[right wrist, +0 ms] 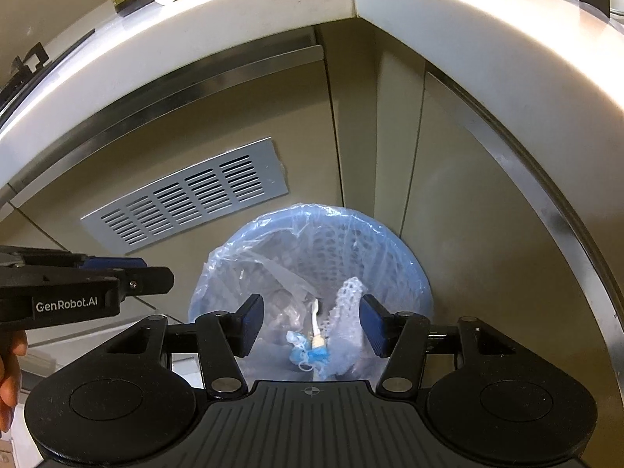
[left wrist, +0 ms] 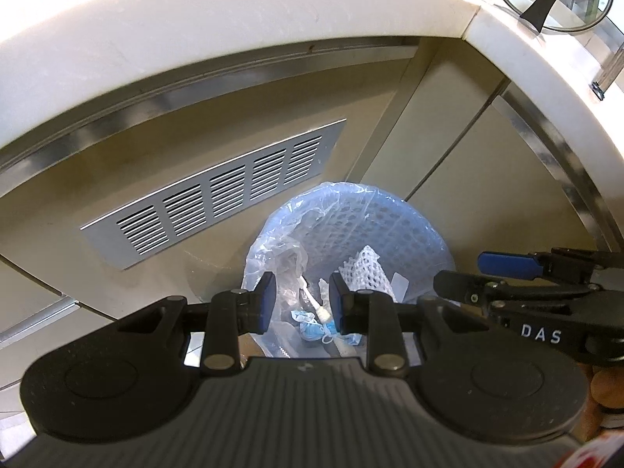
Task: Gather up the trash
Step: 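Withdraw both open tools up from the wastebasket to the countertop, then grasp the white paper roll tube with the left tool while the right tool grasps the Mecobalamin tablet box, then carry the paper roll and tablet box with both tools down over the wastebasket, then open the left tool to drop the paper roll while the right tool releases the tablet box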
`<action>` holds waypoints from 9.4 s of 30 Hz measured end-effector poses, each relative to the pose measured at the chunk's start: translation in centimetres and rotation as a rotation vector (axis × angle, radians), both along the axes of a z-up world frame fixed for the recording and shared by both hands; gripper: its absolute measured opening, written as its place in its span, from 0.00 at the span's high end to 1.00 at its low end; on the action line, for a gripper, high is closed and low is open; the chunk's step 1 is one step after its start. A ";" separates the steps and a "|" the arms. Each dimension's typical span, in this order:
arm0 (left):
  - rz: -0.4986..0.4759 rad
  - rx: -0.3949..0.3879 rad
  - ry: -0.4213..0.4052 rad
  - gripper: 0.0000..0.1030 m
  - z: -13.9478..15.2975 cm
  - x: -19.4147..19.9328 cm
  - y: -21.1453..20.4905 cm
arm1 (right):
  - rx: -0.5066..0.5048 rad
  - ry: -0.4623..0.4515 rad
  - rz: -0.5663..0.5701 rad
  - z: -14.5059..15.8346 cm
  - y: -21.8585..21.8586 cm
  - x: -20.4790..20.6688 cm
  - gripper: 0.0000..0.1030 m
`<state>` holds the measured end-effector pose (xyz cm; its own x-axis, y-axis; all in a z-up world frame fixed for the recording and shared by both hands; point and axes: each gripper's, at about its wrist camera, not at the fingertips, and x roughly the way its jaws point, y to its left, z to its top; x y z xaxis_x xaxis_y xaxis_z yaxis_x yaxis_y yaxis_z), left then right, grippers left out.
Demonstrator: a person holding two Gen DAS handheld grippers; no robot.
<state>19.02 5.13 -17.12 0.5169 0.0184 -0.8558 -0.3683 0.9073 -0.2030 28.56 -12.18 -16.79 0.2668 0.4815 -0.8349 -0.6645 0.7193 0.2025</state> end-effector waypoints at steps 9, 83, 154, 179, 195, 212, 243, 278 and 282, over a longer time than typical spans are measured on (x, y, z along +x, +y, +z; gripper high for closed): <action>-0.001 0.016 -0.045 0.76 2.4 -0.7 0.4 | 0.019 -0.026 0.004 2.7 0.0 -1.4 0.47; -0.022 0.283 -0.156 0.40 12.8 18.0 10.2 | -0.017 -0.233 0.883 12.9 11.7 25.5 0.25; -0.243 0.158 -0.236 0.56 14.6 3.6 -2.9 | 0.188 -0.216 -0.174 15.8 -4.6 0.9 0.29; -0.276 0.072 -0.068 0.56 6.2 -0.9 -3.6 | 0.086 -0.157 -0.241 8.4 -5.9 -6.5 0.29; -0.246 0.059 -0.005 0.56 3.2 0.4 -3.7 | 0.050 -0.112 -0.184 5.1 -5.4 -5.5 0.29; -0.233 0.046 0.004 0.56 2.2 1.8 -3.0 | 0.035 -0.103 -0.190 4.4 -4.5 -4.8 0.29; -0.145 0.060 -0.009 0.42 2.2 -1.0 0.1 | 0.049 -0.070 -0.212 2.0 -2.1 -3.3 0.29; -0.101 0.044 0.021 0.42 -1.1 -1.5 1.4 | 0.006 -0.036 -0.197 -3.4 1.3 -1.6 0.29; -0.099 0.044 0.020 0.42 -1.3 -1.3 1.4 | 0.004 -0.031 -0.201 -3.8 1.2 -1.4 0.29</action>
